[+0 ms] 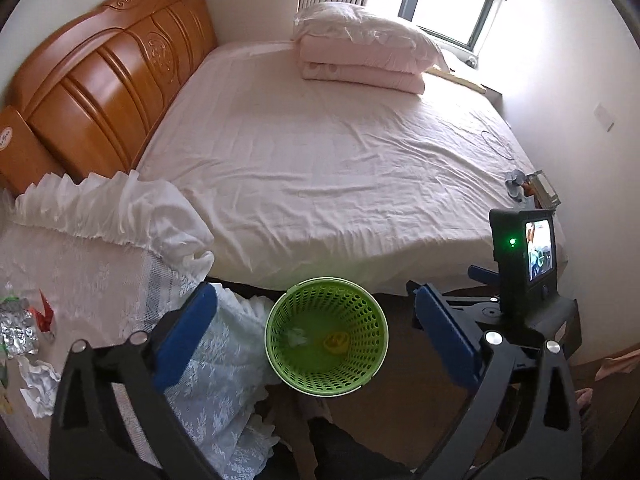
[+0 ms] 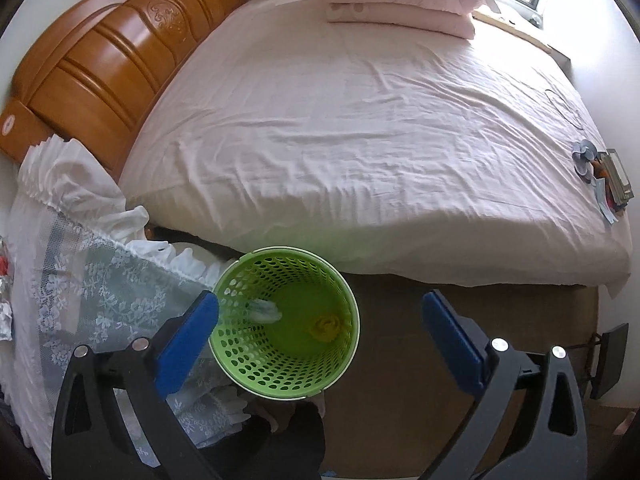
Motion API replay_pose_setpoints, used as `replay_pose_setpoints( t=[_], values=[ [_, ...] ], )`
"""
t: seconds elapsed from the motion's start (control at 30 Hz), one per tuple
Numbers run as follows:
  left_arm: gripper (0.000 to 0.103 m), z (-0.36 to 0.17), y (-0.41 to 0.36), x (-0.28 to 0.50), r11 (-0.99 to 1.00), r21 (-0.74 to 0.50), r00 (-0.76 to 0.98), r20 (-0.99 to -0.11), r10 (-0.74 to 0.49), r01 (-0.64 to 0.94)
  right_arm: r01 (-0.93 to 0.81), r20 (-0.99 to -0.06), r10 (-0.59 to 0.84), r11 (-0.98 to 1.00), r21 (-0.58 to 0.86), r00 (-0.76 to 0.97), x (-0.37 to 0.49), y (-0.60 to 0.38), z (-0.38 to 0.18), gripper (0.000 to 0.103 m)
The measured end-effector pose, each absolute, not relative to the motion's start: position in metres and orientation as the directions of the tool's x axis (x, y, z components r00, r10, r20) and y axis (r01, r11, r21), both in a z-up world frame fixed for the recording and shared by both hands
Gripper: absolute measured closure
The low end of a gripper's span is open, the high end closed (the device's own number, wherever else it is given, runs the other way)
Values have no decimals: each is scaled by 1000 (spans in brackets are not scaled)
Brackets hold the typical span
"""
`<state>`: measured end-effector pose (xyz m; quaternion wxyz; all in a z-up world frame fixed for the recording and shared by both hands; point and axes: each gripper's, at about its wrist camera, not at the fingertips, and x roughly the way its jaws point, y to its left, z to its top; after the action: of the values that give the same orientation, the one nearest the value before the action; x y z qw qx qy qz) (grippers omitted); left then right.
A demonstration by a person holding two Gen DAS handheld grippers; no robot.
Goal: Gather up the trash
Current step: 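Drop foil from left tool into green basket while right tool drops yellow sleeve, then grasp clear plastic bag with left tool while right tool grasps crumpled white paper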
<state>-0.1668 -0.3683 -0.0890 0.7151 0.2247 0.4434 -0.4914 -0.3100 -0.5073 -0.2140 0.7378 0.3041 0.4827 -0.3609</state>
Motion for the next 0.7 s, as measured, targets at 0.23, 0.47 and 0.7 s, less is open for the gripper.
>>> replay_pose_setpoints(
  t=[0.23,0.47,0.7],
  values=[
    [8,-83,-361,-163,439,-114,138,-854,-502,891,819,-929,-239,564,104,282,-308,-504,-209,2],
    [8,-76,-348,-158,462,-99,171,-844,-507,881,806,-924,-247,584,98,291,-296,-494,-202,2],
    [8,-69,-330,-148,493,-101,196,-835,-514,864,789,-918,-251,607,96,306,-283,-480,-191,2]
  ],
)
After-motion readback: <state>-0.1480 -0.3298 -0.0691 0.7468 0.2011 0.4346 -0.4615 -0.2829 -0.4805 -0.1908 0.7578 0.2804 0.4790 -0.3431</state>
